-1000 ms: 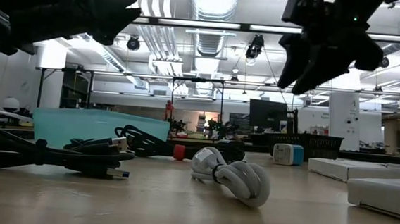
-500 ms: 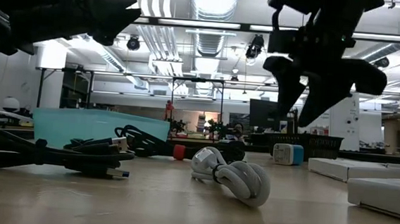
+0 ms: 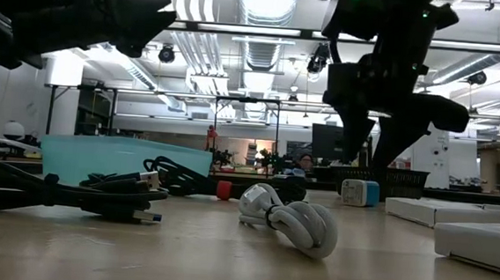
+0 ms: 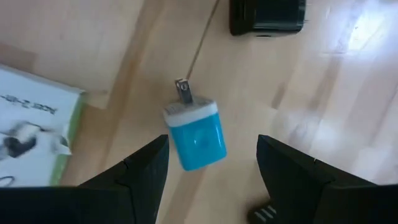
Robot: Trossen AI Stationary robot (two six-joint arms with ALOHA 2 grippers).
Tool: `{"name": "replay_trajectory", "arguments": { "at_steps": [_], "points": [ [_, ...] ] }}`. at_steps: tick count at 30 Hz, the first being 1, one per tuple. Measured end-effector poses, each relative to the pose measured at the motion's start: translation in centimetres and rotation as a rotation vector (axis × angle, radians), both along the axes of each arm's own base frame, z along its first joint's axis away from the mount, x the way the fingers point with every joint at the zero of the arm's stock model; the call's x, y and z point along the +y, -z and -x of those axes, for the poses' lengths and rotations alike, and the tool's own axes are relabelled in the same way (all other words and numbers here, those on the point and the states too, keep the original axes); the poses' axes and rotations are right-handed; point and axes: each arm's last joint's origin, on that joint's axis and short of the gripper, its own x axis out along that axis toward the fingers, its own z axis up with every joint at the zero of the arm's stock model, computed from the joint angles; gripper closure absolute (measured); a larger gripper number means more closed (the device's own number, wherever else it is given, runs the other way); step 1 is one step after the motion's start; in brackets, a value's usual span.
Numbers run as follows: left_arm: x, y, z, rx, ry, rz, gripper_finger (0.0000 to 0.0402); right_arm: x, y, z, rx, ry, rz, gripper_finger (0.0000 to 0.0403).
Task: Pick and place items into bin
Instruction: Put the blue charger adapter into the top black bin
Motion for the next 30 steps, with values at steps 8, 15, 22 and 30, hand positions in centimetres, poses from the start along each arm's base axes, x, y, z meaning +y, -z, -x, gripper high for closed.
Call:
{"name": "replay_trajectory", "arguments": {
  "at_steps": [8, 15, 22, 30],
  "points": [
    [0.0, 0.0, 0.0, 0.001, 0.0, 0.0, 0.0173, -1.3, 0.4, -0.2, 0.02, -0.016, -0.078, 0.0174],
    [0.0, 0.0, 0.0, 0.002, 0.001, 0.0, 0.0173, -1.3, 1.4, -0.6, 0.049, -0.06, -0.067, 0.0174],
    [0.0, 0.0, 0.0, 0.002, 0.001, 0.0, 0.0173, -1.2, 2.6, -0.8, 0.086, -0.068, -0.066, 0.0174],
    [0.0, 0.0, 0.0, 0.002, 0.001, 0.0, 0.0173, -1.2, 2.6, -0.9, 0.082, -0.072, -0.073, 0.0174]
  ]
}}
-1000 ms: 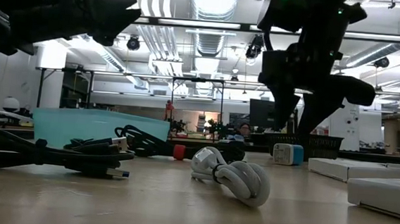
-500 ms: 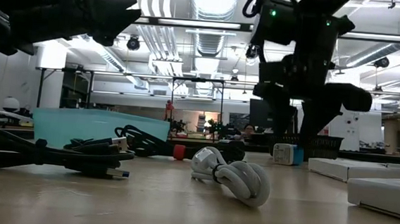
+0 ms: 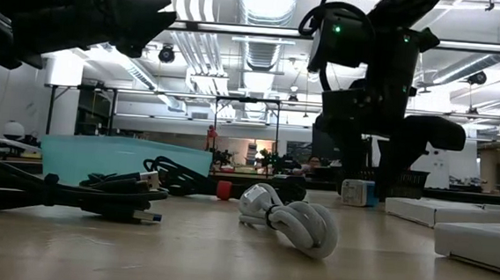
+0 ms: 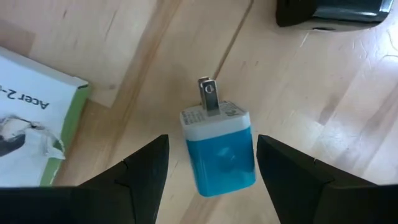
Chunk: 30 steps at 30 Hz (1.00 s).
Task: Pick and place items into bin
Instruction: Put the blue charger adapter into the top black bin
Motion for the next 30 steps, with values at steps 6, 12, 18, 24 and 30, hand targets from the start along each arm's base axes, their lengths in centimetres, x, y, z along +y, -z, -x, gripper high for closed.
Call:
{"name": "replay_trajectory", "arguments": {
  "at_steps": [6, 12, 18, 24, 30],
  "points": [
    [0.01, 0.0, 0.0, 0.0, 0.0, 0.0, 0.0173, 0.16, -0.03, -0.21, -0.021, -0.007, -0.046, 0.0175],
    [0.01, 0.0, 0.0, 0.0, 0.0, 0.0, 0.0173, 0.16, -0.07, -0.39, -0.04, -0.015, -0.045, 0.0175],
    [0.01, 0.0, 0.0, 0.0, 0.0, 0.0, 0.0173, 0.15, 0.06, -0.26, -0.031, -0.057, -0.036, 0.0175],
    [0.02, 0.01, 0.0, 0.001, -0.001, 0.0, 0.0173, 0.14, 0.29, -0.03, -0.02, -0.084, -0.033, 0.0175],
    [0.02, 0.01, 0.0, 0.001, -0.001, 0.0, 0.0173, 0.14, 0.39, 0.06, -0.016, -0.084, -0.034, 0.0193]
  ]
}}
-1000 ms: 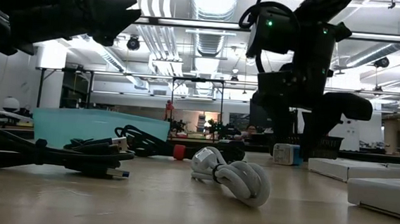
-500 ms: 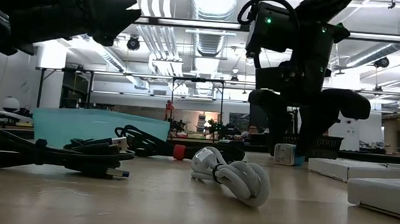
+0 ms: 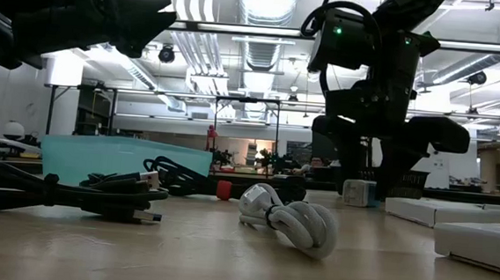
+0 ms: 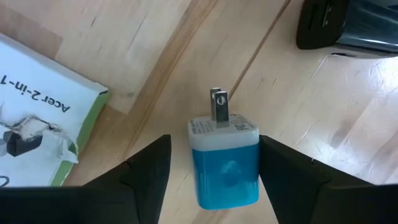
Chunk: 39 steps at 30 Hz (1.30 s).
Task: Pick and place items into bin
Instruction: Put the blue charger adapter into the top black bin
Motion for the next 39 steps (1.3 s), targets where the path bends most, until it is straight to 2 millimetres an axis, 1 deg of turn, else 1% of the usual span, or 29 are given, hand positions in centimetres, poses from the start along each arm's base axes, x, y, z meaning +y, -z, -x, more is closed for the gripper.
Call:
{"name": "replay_trajectory", "arguments": {
  "at_steps": [9, 16, 20, 25, 30, 36, 39],
  "points": [
    [0.0, 0.0, 0.0, 0.0, 0.0, 0.0, 0.0173, 0.0, 0.0, 0.0, 0.0, 0.0, -0.001, 0.027],
    [0.0, 0.0, 0.0, 0.0, 0.0, 0.0, 0.0173, 0.0, -0.1, 0.0, -0.002, 0.01, 0.003, 0.0271],
    [0.0, 0.0, 0.0, 0.0, 0.001, 0.0, 0.0173, 0.0, -0.4, -0.1, -0.013, 0.088, -0.012, 0.0271],
    [0.0, 0.0, 0.0, 0.0, 0.001, 0.0, 0.0173, 0.0, -2.0, -0.5, -0.077, 0.208, -0.044, 0.0271],
    [0.0, 0.0, 0.0, 0.0, 0.001, 0.0, 0.0173, 0.0, -4.6, -0.3, -0.174, 0.286, -0.08, 0.0271],
    [0.0, 0.0, 0.0, 0.0, 0.001, -0.001, 0.0173, -0.1, -7.6, 1.6, -0.323, 0.374, -0.138, 0.0271],
    [0.0, 0.0, 0.0, -0.001, -0.001, -0.001, 0.0173, -0.1, -8.6, 3.0, -0.425, 0.419, -0.175, 0.0271]
  ]
}}
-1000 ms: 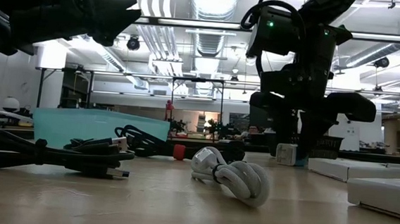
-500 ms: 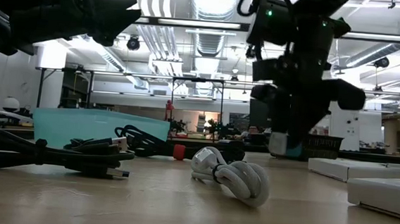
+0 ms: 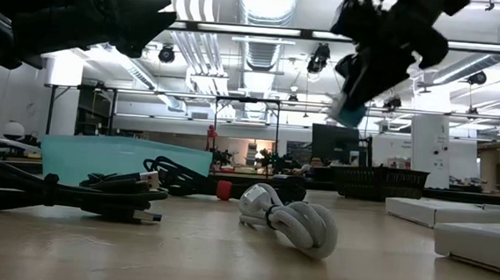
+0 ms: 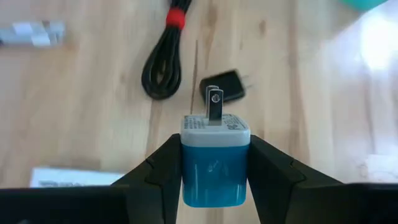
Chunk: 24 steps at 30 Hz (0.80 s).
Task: Pick and place items into bin
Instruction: Put the blue charger adapter into the top black bin
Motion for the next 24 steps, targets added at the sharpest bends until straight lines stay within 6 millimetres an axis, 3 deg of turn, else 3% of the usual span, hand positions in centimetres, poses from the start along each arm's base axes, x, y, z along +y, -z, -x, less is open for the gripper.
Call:
{"name": "replay_trajectory", "arguments": {
  "at_steps": [10, 24],
  "points": [
    [0.0, -0.1, 0.0, -0.003, -0.024, -0.062, 0.0173, -0.7, 0.1, 4.3, -0.302, 0.264, 0.053, 0.0271],
    [0.0, -0.1, 0.0, -0.001, -0.027, -0.065, 0.0173, -1.9, 0.4, 7.2, -0.447, 0.761, 0.17, 0.0271]
  ]
}}
